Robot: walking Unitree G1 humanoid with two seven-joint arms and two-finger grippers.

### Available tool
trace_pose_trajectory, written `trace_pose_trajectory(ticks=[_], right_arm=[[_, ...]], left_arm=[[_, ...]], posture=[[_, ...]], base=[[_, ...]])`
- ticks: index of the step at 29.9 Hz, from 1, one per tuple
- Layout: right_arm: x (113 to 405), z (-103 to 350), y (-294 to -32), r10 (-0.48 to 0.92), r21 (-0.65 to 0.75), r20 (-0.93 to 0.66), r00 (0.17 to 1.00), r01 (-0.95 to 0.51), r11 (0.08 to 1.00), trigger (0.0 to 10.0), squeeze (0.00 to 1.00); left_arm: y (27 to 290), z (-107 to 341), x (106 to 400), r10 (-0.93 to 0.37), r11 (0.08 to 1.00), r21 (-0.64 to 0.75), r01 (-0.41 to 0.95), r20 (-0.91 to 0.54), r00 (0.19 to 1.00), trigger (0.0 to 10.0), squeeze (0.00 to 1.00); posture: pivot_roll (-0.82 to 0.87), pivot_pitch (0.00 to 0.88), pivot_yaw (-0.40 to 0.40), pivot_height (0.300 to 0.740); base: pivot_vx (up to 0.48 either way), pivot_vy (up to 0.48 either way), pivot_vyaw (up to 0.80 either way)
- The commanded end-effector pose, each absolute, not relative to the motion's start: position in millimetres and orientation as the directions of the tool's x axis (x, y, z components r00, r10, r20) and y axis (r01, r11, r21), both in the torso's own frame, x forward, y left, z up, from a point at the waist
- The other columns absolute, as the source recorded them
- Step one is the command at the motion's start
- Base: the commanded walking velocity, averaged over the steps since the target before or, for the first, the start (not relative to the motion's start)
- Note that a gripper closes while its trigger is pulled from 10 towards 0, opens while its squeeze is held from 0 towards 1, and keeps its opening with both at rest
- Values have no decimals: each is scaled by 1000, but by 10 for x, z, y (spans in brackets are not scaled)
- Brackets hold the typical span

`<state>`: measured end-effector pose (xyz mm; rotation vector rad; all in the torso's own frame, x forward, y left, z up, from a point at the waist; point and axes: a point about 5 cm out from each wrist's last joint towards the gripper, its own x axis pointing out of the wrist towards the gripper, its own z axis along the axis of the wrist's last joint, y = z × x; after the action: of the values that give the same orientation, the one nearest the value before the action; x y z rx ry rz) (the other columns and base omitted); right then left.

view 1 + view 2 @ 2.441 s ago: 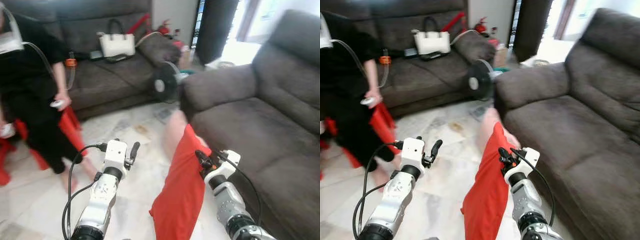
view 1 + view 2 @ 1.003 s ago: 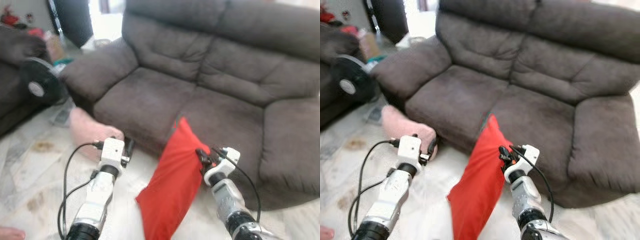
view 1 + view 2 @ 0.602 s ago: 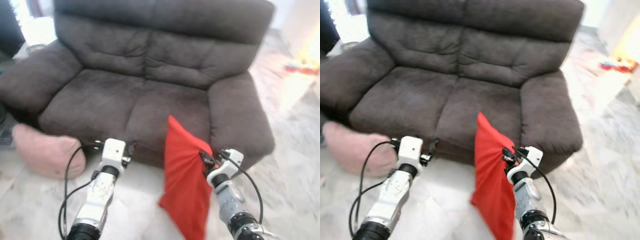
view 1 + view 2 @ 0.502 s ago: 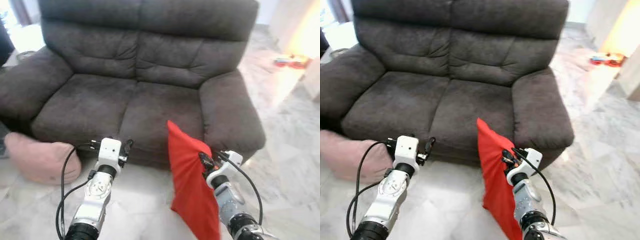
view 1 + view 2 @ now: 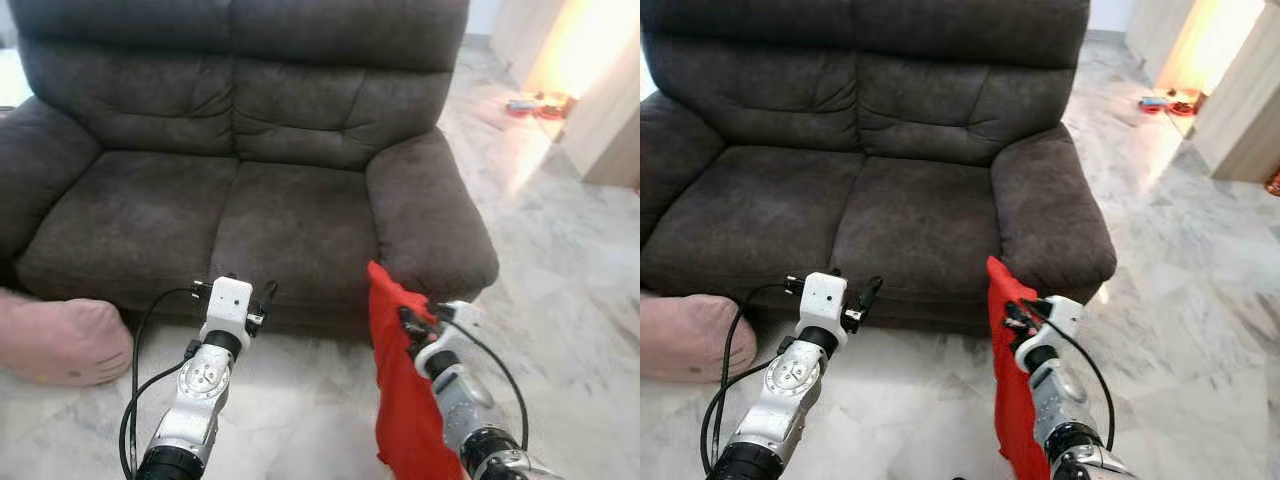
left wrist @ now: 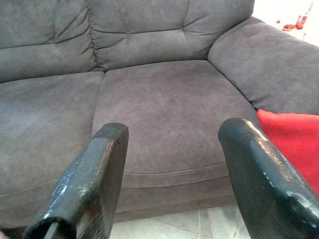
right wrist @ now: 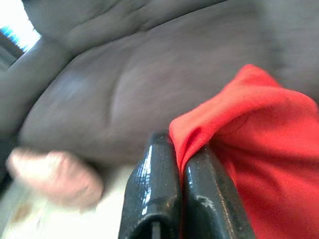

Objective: Move the pillow to the sofa from floor

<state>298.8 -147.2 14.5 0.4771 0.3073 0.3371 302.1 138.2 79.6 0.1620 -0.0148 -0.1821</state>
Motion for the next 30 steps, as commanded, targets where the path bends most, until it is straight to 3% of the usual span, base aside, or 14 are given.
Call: trace_pose_trajectory(ticks=[1,6,9,14,20,22,30], right_arm=[[3088,343,-1456,477,399,-128,869,-396,827,10000,0],[3006,281,-1444,571,328,-192,798,-496,804,10000,0],[2899,240,-1388,673,290,-210,709,-612,735,10000,0],[2824,220,-1385,727,262,-235,646,-678,687,10000,0],[2762,217,-1393,773,240,-262,578,-736,633,10000,0],[2692,203,-1393,805,212,-301,511,-787,579,10000,0],[2557,217,-1323,876,219,-316,365,-870,441,10000,0]], left_arm=[[1368,716,2992,-203,966,156,208,-45,978,10000,0],[1394,664,2961,-231,953,177,244,-93,969,10000,0],[1423,655,2894,-281,934,197,298,-110,953,10000,0],[1479,665,2814,-374,896,199,398,-149,916,10000,0],[1519,609,2696,-504,810,196,552,-249,827,10000,0],[1599,557,2569,-592,674,248,696,-381,710,10000,0],[1620,553,2442,-669,549,212,809,-469,577,10000,0]], posture=[[134,6,-72,740],[128,3,-69,740],[132,5,-68,740],[140,15,-68,740],[141,23,-68,740],[141,28,-66,740],[143,35,-62,740]], base=[[0,0,0],[0,0,0],[0,0,0],[0,0,0],[0,0,0],[0,0,0],[0,0,0]])
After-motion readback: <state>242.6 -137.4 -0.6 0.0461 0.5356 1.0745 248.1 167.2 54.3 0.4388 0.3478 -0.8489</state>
